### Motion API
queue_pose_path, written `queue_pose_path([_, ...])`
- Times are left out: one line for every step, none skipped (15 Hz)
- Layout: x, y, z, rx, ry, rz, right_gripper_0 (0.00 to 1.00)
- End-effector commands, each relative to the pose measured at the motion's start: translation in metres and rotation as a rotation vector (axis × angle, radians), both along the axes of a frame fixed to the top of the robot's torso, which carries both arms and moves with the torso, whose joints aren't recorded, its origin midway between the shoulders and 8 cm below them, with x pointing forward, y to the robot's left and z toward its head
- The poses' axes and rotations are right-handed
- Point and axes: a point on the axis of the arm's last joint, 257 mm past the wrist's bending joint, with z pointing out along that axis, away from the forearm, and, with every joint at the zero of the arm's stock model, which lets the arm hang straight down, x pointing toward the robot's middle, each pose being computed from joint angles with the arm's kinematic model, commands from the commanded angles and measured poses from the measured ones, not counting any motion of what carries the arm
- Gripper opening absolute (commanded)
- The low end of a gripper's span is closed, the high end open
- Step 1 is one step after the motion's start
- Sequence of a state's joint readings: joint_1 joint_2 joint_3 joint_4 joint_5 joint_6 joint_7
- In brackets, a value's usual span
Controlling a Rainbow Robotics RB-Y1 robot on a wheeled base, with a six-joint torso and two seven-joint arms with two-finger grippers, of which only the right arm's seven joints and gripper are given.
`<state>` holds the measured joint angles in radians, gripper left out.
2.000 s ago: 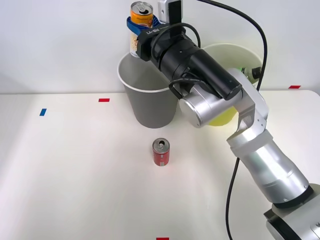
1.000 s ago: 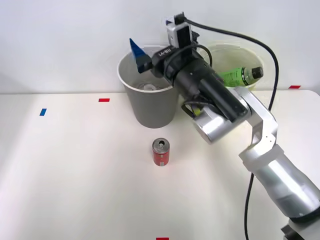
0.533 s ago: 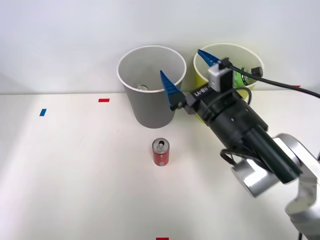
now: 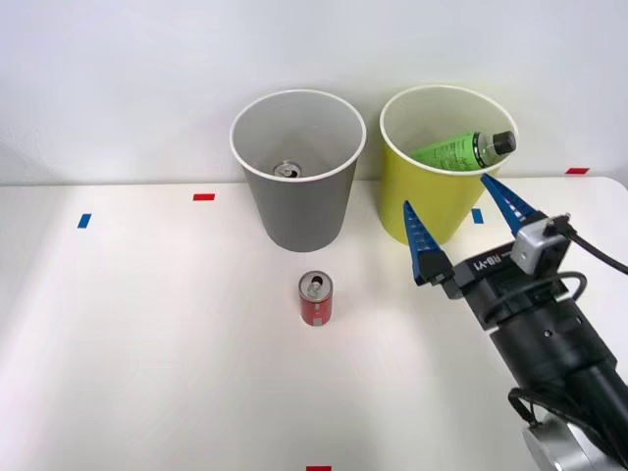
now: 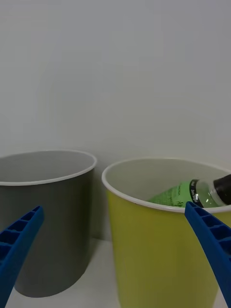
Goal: Put cans in the gray bin, plastic bottles in the light green bin
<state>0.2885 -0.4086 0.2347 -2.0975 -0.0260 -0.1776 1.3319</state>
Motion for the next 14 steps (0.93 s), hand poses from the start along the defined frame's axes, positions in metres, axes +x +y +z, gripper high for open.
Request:
queue_pose_path([-0.016, -0.024, -0.022, 0.047, 0.038, -0.069, 1.0])
queue_pose_path([-0.022, -0.029, -0.029, 0.064, 0.048, -0.086, 1.0])
queue_pose_path([-0.031, -0.034, -0.037, 0.085, 0.061, -0.106, 1.0])
queue_pose_path([-0.037, -0.041, -0.046, 0.096, 0.081, -0.128, 1.0])
queue_pose_path([-0.042, -0.047, -0.054, 0.106, 0.098, -0.149, 1.0])
queue_pose_path([-0.048, -0.055, -0.062, 0.116, 0.117, -0.175, 1.0])
queue_pose_path([-0.051, -0.061, -0.067, 0.119, 0.131, -0.193, 1.0])
queue_pose_path([-0.054, -0.067, -0.071, 0.124, 0.141, -0.214, 1.0])
queue_pose_path([-0.055, -0.071, -0.073, 0.13, 0.143, -0.228, 1.0])
queue_pose_path([-0.054, -0.074, -0.073, 0.133, 0.146, -0.239, 1.0])
queue_pose_path([-0.055, -0.076, -0.076, 0.14, 0.154, -0.249, 1.0])
queue_pose_path([-0.057, -0.077, -0.078, 0.152, 0.159, -0.259, 1.0])
queue_pose_path([-0.059, -0.078, -0.082, 0.156, 0.17, -0.266, 1.0])
queue_pose_path([-0.06, -0.078, -0.084, 0.157, 0.175, -0.268, 1.0])
